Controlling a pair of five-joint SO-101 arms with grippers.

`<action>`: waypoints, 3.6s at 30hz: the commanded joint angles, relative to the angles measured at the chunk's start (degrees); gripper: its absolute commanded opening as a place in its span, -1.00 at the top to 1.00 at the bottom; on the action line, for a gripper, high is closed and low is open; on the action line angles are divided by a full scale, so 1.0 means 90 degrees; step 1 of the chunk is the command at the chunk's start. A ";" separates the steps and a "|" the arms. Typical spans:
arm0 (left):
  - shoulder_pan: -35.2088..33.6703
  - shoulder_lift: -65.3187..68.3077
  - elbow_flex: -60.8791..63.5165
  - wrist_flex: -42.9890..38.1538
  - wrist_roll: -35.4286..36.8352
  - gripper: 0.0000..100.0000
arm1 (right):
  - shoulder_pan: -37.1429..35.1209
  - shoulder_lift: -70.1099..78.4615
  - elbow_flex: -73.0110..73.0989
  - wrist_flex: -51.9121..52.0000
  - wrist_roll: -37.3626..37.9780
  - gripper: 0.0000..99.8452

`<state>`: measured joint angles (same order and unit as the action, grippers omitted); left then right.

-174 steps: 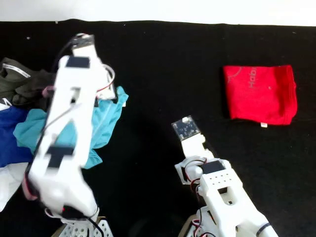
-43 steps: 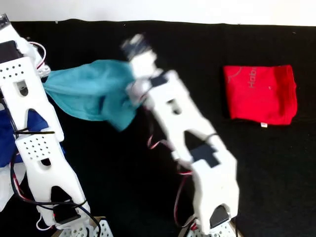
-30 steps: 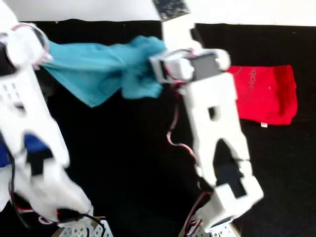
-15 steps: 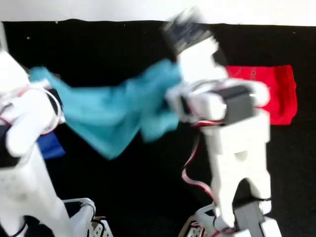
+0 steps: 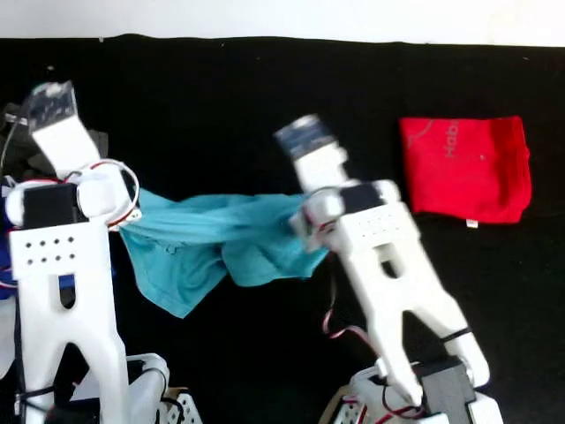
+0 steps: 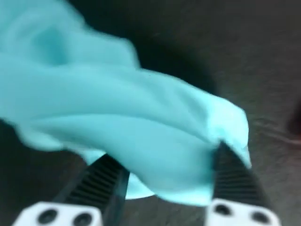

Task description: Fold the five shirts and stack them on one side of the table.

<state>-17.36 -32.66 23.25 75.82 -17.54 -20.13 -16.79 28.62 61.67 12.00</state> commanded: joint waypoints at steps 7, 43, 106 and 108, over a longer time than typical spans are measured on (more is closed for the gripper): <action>-0.0669 -0.0112 0.0386 -0.0440 0.0000 0.98 | 0.1138 -0.0034 -0.0034 -0.0581 0.0020 0.42; -0.0679 -0.0161 0.2037 -0.1436 0.0000 0.98 | -0.0493 0.6344 -0.7575 0.1978 -0.1368 0.58; -0.0640 -0.0112 0.2046 -0.1446 0.0000 0.98 | -0.0366 0.9294 -1.1443 0.2261 -0.0615 0.60; -0.0640 -0.0112 0.2046 -0.1446 0.0000 0.98 | -0.0366 0.9294 -1.1443 0.2271 -0.0615 0.62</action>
<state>-23.08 -32.66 41.80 63.60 -17.54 -23.91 67.60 -73.89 82.86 5.93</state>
